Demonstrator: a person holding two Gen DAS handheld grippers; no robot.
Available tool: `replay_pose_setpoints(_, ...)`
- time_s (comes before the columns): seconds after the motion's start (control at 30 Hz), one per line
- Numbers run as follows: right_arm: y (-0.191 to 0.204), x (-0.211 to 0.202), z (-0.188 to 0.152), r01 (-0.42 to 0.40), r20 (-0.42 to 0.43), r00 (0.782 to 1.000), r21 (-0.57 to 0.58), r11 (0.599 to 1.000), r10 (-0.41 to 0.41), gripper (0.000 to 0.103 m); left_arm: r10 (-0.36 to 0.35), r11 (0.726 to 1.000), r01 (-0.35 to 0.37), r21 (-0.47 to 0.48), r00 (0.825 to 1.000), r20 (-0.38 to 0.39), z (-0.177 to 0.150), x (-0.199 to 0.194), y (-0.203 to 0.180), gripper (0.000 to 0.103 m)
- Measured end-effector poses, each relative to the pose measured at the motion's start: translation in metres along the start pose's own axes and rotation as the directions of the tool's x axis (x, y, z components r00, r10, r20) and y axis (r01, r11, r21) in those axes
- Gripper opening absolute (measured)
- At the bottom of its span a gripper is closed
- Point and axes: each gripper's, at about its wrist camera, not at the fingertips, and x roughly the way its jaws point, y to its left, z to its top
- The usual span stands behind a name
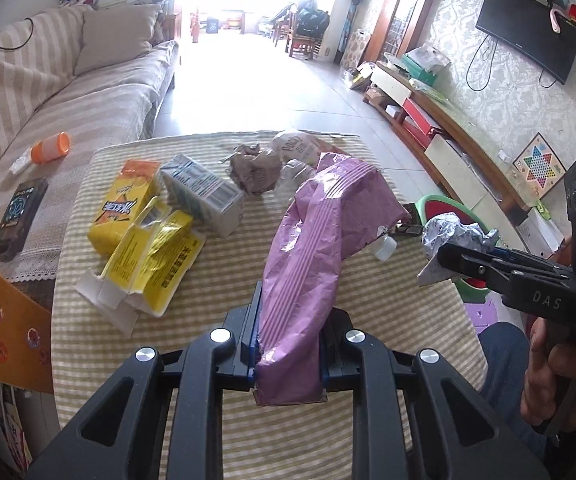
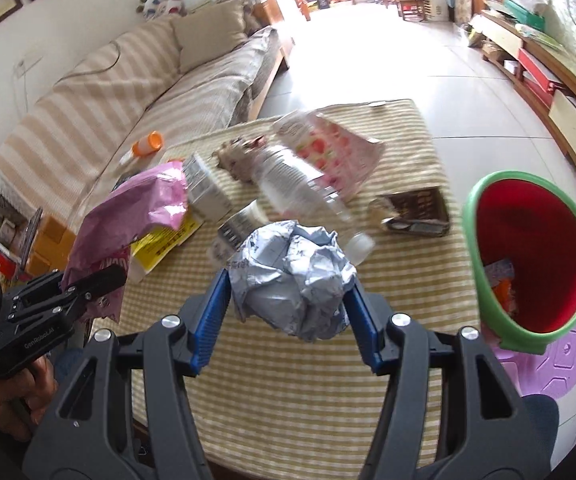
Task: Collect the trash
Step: 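Carry the foil ball and pink bag over the red bucket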
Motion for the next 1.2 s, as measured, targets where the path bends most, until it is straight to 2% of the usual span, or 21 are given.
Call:
replay_pose_setpoints(0.33, -0.08, -0.031, 0.018, 0.072, 0.065, 0.995, 0.121, 0.99, -0.081, 0.055, -0.077, 0.991, 0.078, 0.104, 0.997, -0.019, 0.036, 0.03, -0.068, 0.018)
replay_pose_setpoints(0.67, -0.15, -0.057, 0.025, 0.129, 0.105, 0.982, 0.224, 0.966, -0.156, 0.055, -0.155, 0.965, 0.163, 0.207, 0.986, -0.054, 0.069, 0.067, -0.153, 0.018)
replay_pose_setpoints(1.2, -0.24, -0.083, 0.028, 0.162, 0.131, 0.966, 0.358, 0.92, -0.222, 0.055, -0.227, 0.919, 0.26, 0.295, 0.964, -0.14, 0.084, 0.122, -0.251, 0.018)
